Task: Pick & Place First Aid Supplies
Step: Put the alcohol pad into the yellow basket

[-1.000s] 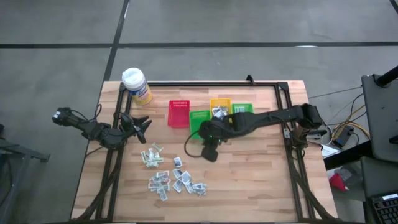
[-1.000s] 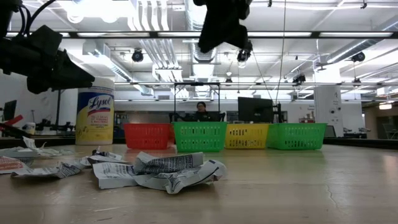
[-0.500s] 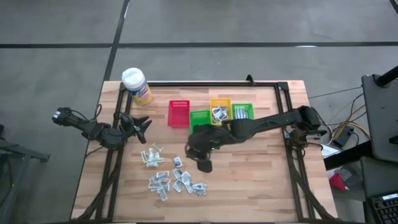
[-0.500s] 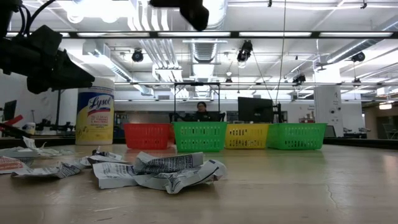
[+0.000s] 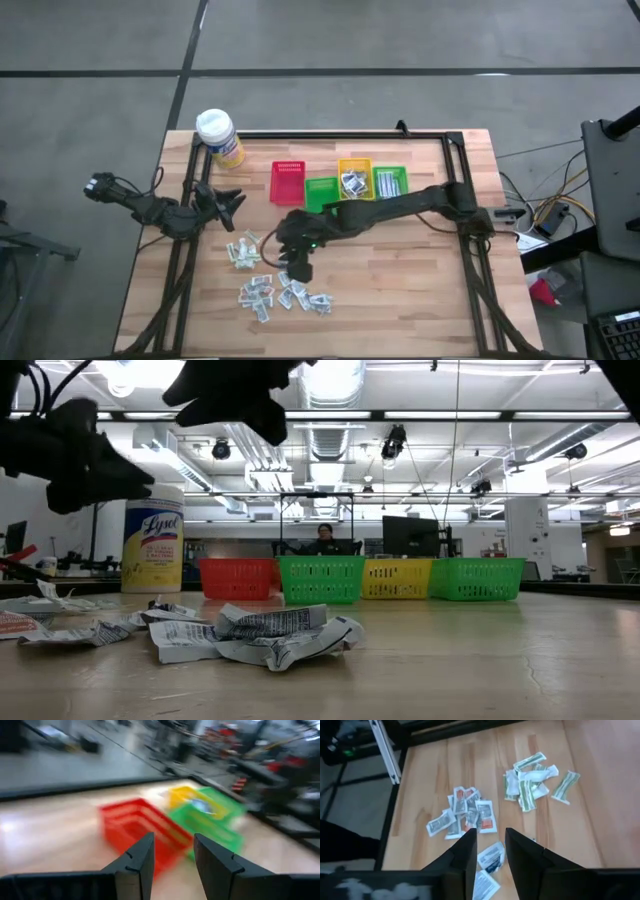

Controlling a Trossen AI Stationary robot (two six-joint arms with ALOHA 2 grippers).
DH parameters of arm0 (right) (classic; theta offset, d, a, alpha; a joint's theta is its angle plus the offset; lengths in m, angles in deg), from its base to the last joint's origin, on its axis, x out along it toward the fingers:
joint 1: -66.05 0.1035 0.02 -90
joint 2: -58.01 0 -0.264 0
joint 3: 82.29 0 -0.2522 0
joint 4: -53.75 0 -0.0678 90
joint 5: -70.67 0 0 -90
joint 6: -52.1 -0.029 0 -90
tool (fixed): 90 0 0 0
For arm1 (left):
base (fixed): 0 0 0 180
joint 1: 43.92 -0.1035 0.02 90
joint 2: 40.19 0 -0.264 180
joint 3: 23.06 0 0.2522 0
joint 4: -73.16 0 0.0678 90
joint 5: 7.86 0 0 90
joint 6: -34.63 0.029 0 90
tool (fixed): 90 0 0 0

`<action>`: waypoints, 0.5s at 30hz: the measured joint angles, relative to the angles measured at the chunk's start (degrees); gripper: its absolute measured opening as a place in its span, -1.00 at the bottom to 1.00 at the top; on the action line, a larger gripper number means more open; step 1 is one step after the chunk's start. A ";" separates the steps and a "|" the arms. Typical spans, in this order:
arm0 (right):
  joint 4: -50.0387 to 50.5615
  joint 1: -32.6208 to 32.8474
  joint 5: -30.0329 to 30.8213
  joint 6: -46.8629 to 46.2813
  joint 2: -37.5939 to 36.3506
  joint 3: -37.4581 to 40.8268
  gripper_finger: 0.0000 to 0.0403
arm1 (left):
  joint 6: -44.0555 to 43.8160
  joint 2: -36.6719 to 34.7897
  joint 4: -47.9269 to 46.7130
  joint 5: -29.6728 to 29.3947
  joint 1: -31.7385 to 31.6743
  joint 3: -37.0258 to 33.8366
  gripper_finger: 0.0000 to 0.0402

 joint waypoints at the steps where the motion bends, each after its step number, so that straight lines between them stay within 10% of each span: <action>1: 1.21 0.00 0.02 0.83 1.03 -1.75 -0.49 | -0.04 -0.03 1.61 3.05 0.00 0.06 -0.35; 8: 6.54 -0.02 0.43 3.00 2.96 -6.32 -0.51 | 13.48 0.34 11.29 29.71 0.04 3.01 -0.35; 15: 14.41 -0.04 0.82 2.73 2.71 -5.40 -0.60 | 16.21 5.23 11.50 36.24 0.04 8.72 -0.35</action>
